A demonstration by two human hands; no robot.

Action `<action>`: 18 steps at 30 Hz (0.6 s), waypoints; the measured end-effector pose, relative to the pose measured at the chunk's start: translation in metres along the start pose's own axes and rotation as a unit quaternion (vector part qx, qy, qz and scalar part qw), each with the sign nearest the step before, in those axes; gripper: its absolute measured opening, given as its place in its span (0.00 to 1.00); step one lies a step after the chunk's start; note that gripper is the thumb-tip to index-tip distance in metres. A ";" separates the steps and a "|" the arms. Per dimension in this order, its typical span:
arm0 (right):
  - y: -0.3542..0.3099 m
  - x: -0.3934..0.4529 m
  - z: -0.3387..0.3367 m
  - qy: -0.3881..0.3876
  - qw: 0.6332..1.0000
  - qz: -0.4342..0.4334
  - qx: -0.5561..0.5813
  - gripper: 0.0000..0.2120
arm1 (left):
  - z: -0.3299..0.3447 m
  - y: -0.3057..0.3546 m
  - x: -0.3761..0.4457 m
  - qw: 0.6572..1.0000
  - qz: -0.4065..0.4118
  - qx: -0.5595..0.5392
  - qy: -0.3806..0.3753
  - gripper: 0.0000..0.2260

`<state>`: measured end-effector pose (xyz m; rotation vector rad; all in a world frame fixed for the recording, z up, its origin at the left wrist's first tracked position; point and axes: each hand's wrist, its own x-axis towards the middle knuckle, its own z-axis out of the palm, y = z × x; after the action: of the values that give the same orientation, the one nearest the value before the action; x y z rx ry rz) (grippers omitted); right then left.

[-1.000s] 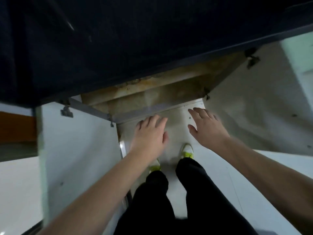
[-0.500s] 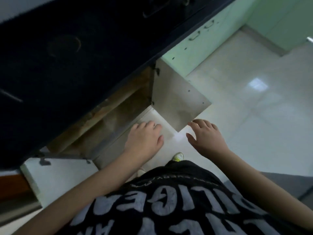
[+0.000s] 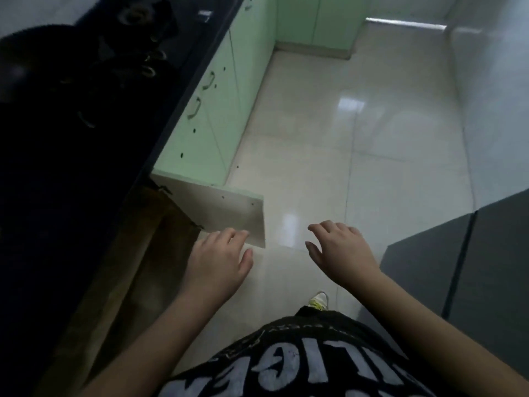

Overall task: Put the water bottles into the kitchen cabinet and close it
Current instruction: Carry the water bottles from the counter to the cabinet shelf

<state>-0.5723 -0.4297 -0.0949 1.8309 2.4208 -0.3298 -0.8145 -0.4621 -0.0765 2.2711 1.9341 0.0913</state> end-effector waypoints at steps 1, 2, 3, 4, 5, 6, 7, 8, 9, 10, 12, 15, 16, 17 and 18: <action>0.014 0.003 0.000 -0.001 1.000 0.005 0.002 0.17 | 0.005 0.011 0.015 1.000 0.004 0.009 -0.011 0.19; 0.028 0.005 -0.001 -0.003 1.000 0.010 0.004 0.16 | 0.009 0.022 0.028 1.000 0.005 0.014 -0.021 0.20; 0.043 0.008 -0.001 -0.003 1.000 0.013 0.003 0.15 | 0.012 0.034 0.041 0.999 0.003 0.014 -0.033 0.20; 0.057 0.012 0.000 -0.001 1.000 0.015 0.002 0.14 | 0.015 0.046 0.053 0.999 0.002 0.016 -0.042 0.20; 0.069 0.016 0.000 0.000 1.000 0.015 0.002 0.13 | 0.019 0.058 0.066 0.999 0.003 0.017 -0.046 0.21; 0.082 0.021 0.000 -0.003 1.000 0.014 0.002 0.13 | 0.022 0.069 0.079 0.999 0.006 0.016 -0.051 0.21; 0.093 0.027 -0.001 -0.005 1.000 0.010 0.004 0.12 | 0.024 0.081 0.091 0.998 0.010 0.012 -0.057 0.21; 0.103 0.034 -0.003 -0.003 1.000 0.006 0.004 0.12 | 0.025 0.092 0.102 0.998 0.013 0.009 -0.060 0.21; 0.113 0.041 -0.005 0.001 1.000 0.001 0.003 0.11 | 0.025 0.102 0.113 0.998 0.016 0.008 -0.058 0.21; 0.121 0.048 -0.009 0.005 1.000 -0.001 0.002 0.10 | 0.024 0.111 0.123 0.998 0.019 0.006 -0.055 0.20; 0.137 0.061 -0.014 0.010 1.000 -0.001 0.005 0.10 | 0.022 0.126 0.142 0.998 0.023 -0.004 -0.051 0.20; 0.160 0.082 -0.020 0.007 1.000 0.006 0.012 0.10 | 0.018 0.137 0.168 0.999 0.025 -0.011 -0.042 0.19; 0.166 0.090 -0.023 0.004 1.000 0.008 0.015 0.11 | 0.017 0.138 0.177 0.999 0.024 -0.012 -0.039 0.19; 0.173 0.100 -0.026 0.002 1.000 0.011 0.021 0.12 | 0.017 0.137 0.187 0.999 0.024 -0.015 -0.036 0.19; 0.179 0.110 -0.028 0.003 1.000 0.013 0.025 0.12 | 0.019 0.135 0.198 0.999 0.024 -0.018 -0.036 0.19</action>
<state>-0.4293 -0.2738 -0.1106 1.8840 2.4121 -0.3859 -0.6476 -0.2888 -0.0843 2.2659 1.8279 0.0485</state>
